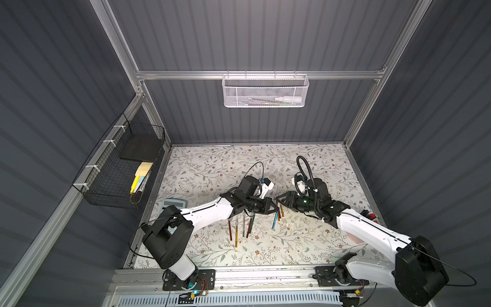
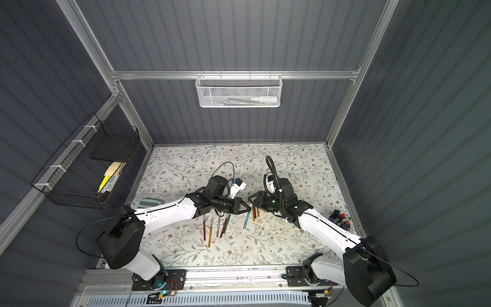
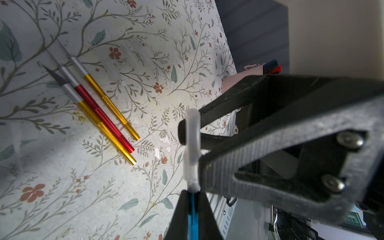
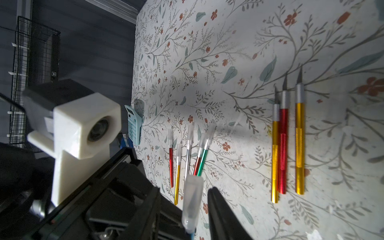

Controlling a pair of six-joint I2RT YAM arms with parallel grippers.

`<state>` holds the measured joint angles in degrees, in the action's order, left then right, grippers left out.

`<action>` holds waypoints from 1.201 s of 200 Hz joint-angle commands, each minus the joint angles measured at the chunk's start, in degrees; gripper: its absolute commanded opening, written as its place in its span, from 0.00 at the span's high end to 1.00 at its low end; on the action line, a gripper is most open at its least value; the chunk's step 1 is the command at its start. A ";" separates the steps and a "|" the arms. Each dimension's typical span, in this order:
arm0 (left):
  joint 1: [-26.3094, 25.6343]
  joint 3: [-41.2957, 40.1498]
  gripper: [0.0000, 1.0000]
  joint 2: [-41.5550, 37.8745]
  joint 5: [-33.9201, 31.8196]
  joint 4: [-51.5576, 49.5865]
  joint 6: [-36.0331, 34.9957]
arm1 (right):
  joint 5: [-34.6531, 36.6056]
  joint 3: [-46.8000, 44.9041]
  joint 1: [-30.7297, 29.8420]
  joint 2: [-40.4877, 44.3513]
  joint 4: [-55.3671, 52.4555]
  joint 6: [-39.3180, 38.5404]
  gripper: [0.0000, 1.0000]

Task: Remove protective caps from carving knives
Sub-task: Remove the protective sleeve from the carving knife.

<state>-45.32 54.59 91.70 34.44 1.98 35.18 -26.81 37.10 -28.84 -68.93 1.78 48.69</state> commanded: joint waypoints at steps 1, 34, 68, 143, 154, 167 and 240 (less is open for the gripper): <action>-0.12 -0.89 0.97 -1.41 1.18 1.63 0.79 | 0.87 0.19 -0.42 -0.22 1.78 0.64 0.64; -0.12 -1.24 0.97 -2.00 1.07 1.63 0.88 | 1.54 -0.10 -0.51 -2.06 2.15 0.84 0.69; -0.12 -1.33 0.97 -2.23 1.07 1.63 0.86 | 1.41 -0.34 -0.60 -2.66 3.22 1.41 0.74; -0.07 -1.81 0.83 -2.41 0.81 1.97 1.27 | 1.59 -0.27 -0.77 -1.96 3.44 1.98 0.84; -0.20 -2.03 0.78 -2.25 1.13 2.60 1.71 | 1.67 -0.28 -0.76 -1.83 3.41 2.10 0.84; -0.25 -2.04 0.73 -1.92 1.51 2.94 1.94 | 1.75 -0.28 -0.76 -1.71 3.51 2.27 0.84; -0.82 -1.80 0.76 -0.82 1.69 2.94 1.81 | 1.45 -0.33 -0.74 -1.47 4.02 2.93 0.84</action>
<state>-45.71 53.32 91.11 34.81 4.03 36.86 -25.47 37.06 -29.41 -71.53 4.73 51.03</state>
